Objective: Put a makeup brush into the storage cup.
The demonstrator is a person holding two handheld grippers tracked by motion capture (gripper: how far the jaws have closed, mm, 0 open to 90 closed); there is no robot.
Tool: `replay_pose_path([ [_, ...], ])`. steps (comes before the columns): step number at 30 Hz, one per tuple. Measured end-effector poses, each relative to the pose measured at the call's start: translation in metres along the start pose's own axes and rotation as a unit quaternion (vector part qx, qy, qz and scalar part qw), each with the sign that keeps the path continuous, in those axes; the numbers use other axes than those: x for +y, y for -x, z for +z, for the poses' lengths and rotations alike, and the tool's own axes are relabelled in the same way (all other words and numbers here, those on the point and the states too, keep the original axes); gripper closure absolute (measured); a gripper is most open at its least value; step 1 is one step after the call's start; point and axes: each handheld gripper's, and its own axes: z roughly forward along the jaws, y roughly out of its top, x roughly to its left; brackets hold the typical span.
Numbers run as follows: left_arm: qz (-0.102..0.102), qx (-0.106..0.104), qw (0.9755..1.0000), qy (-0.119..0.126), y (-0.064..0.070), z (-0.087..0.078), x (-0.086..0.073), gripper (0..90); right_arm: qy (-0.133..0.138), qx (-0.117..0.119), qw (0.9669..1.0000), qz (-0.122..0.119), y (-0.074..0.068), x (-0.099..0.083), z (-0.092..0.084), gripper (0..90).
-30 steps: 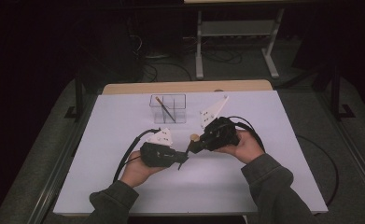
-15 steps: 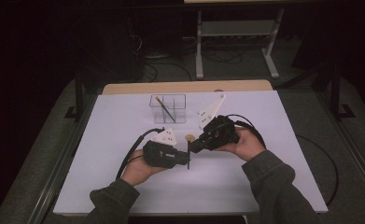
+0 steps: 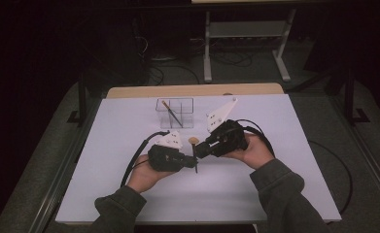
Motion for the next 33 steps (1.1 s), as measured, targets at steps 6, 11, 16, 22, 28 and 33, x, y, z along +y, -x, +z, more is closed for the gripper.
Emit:
replay_pose_path([
  [6,0.0,0.004,1.0,0.001,-0.0008,-0.0003,-0.0004,84.2,0.01,-0.011,0.9999,-0.005,-0.0013,0.0016,0.0038,73.5],
  [11,-0.002,0.006,1.0,0.003,-0.0004,0.0006,-0.0001,84.3,0.019,-0.018,0.9996,-0.005,-0.002,0.0039,0.0028,75.2],
  [16,-0.008,0.009,0.9999,0.006,-0.0014,0.0011,-0.0003,84.2,0.025,-0.021,0.9994,0.003,-0.0033,0.004,0.0025,76.8],
  [22,0.0,0.011,0.9999,0.003,-0.0001,0.0011,-0.0008,84.2,0.021,-0.02,0.9996,0.004,-0.0031,0.0057,0.0038,81.8],
  [28,0.0,0.014,0.9999,-0.005,0.0013,0.0013,-0.0022,81.8,0.012,-0.013,0.9998,-0.004,-0.0027,0.0075,0.0073,82.7],
  [33,-0.001,0.024,0.9997,-0.01,0.0012,-0.0048,-0.0084,76.0,-0.004,-0.017,0.9998,0.008,0.0009,0.0045,0.0056,82.8],
])
